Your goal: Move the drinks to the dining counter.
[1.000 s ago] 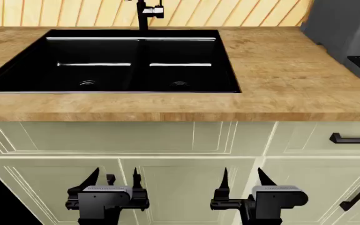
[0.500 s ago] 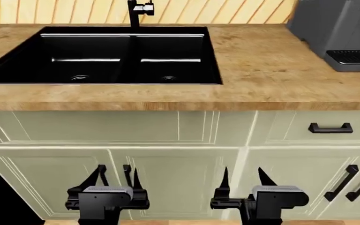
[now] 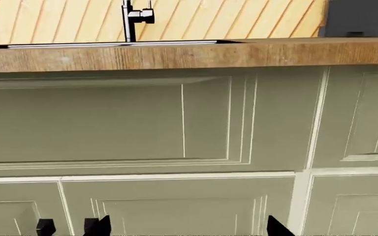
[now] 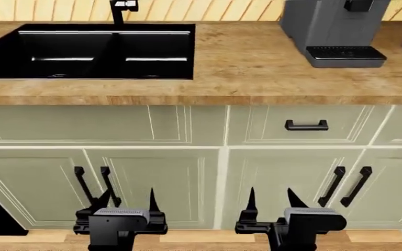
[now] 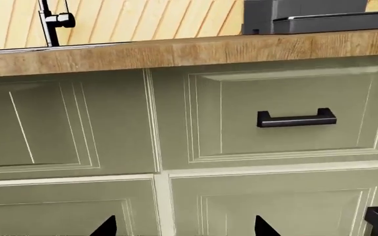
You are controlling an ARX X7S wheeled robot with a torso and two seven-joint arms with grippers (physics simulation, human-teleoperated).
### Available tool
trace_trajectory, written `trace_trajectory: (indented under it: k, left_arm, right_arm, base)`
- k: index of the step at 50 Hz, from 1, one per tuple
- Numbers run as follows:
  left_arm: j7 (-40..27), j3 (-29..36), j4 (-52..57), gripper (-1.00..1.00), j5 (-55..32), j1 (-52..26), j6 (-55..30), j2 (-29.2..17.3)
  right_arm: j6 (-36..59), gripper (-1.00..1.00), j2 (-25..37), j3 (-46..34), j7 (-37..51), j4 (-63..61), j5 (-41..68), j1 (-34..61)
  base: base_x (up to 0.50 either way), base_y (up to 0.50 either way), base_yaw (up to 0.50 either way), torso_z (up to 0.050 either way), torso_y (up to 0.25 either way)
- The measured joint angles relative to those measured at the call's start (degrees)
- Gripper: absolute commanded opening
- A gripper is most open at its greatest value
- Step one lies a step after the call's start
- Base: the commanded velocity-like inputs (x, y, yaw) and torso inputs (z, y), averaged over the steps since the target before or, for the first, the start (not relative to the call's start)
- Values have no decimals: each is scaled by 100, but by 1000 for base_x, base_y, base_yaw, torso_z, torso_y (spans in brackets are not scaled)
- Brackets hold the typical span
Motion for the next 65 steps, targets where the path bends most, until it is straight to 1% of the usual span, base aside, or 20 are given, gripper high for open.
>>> trace_trajectory:
  k: [18, 42, 65]
  left_arm:
    - [-138, 135, 4, 100, -96, -4, 15, -113]
    - [-284, 280, 11, 100, -194, -16, 26, -231]
    - [-392, 391, -11, 100, -274, -39, 53, -319]
  right_arm:
    - [52, 100, 102, -79, 58, 1, 304, 13]
    - [16, 100, 225, -242, 224, 14, 384, 28]
    - [-3, 100, 321, -364, 340, 35, 454, 50]
  base:
    - [0, -500, 0, 0, 0]
    - [6, -500, 0, 0, 0]
    - [118, -500, 0, 0, 0]
